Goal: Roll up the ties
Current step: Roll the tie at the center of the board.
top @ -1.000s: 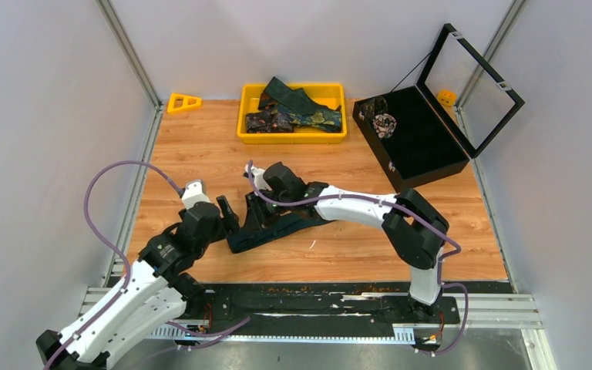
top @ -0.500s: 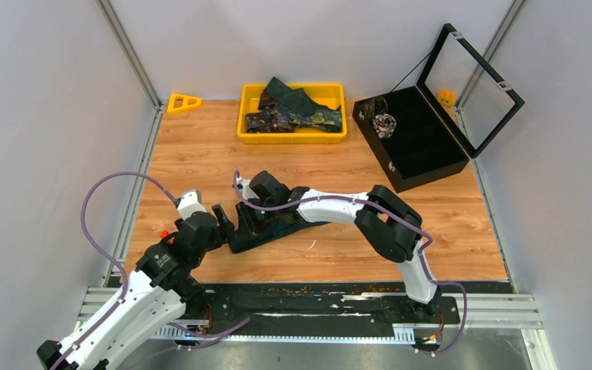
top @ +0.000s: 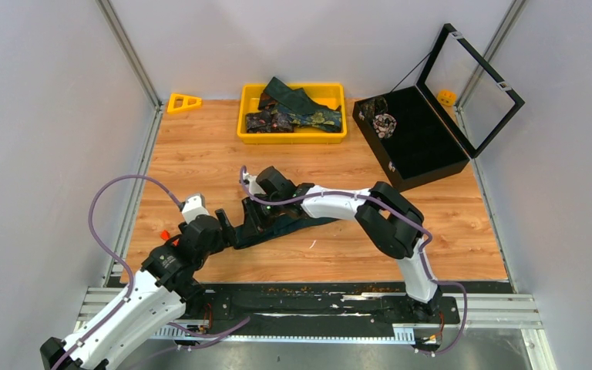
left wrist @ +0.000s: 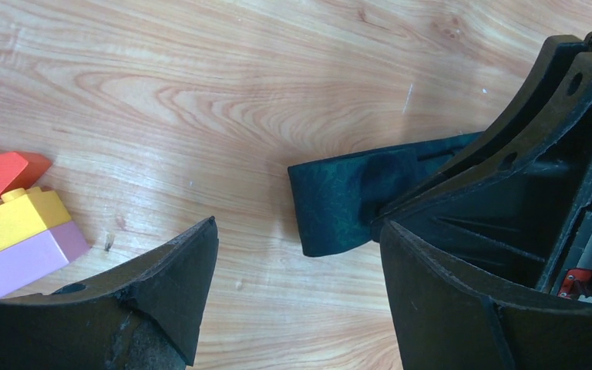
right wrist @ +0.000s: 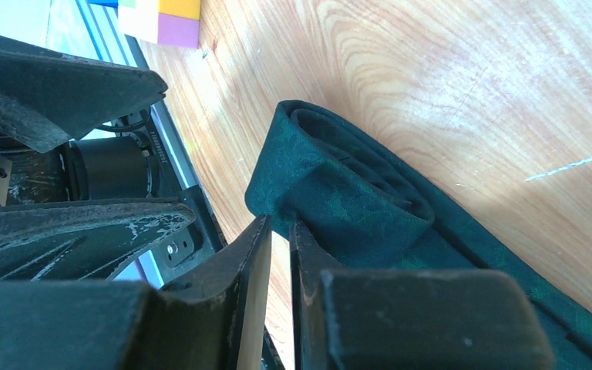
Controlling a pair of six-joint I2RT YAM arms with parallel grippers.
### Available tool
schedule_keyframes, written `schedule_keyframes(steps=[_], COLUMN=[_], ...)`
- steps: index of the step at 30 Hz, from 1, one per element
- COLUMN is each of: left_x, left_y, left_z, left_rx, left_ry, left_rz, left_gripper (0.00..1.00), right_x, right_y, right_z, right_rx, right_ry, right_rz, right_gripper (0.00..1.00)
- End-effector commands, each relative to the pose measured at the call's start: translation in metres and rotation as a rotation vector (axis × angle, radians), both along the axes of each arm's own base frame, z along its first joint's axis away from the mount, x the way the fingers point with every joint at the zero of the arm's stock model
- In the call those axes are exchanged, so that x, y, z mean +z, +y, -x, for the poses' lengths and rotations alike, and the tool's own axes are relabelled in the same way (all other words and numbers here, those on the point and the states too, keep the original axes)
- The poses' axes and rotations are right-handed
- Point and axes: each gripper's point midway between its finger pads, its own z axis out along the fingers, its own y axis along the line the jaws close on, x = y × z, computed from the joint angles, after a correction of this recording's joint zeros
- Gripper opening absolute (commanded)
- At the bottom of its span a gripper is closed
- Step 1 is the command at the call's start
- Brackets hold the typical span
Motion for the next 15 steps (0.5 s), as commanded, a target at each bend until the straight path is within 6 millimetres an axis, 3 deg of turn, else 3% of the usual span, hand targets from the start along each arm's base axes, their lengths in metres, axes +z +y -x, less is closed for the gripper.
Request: schedule_keyframes(steps=[1, 4, 7, 15], left_x=[0.007, 0.007, 0.007, 0.006], left_y=[-0.006, -0.005, -0.004, -0.003], left_z=[-0.007, -0.007, -0.007, -0.007], left_rx=[0.008, 0.014, 0.018, 0.024], left_ry=[-0.039, -0.043, -0.048, -0.056], left_rz=[0.04, 0.04, 0.044, 0.046], left_gripper=[0.83, 0.83, 0.83, 0.82], right_x=[0.042, 0.059, 0.063, 0.034], right_y=[0.014, 0.017, 0.016, 0.006], right_z=[-0.001, -0.001, -0.007, -0.028], right_rx=[0.038, 0.046, 0.036, -0.015], right_ry=[-0.026, -0.037, -0.049, -0.042], right_rz=[-0.115, -0.146, -0.146, -0.089], right_gripper=[0.16, 0.18, 0.18, 0.17])
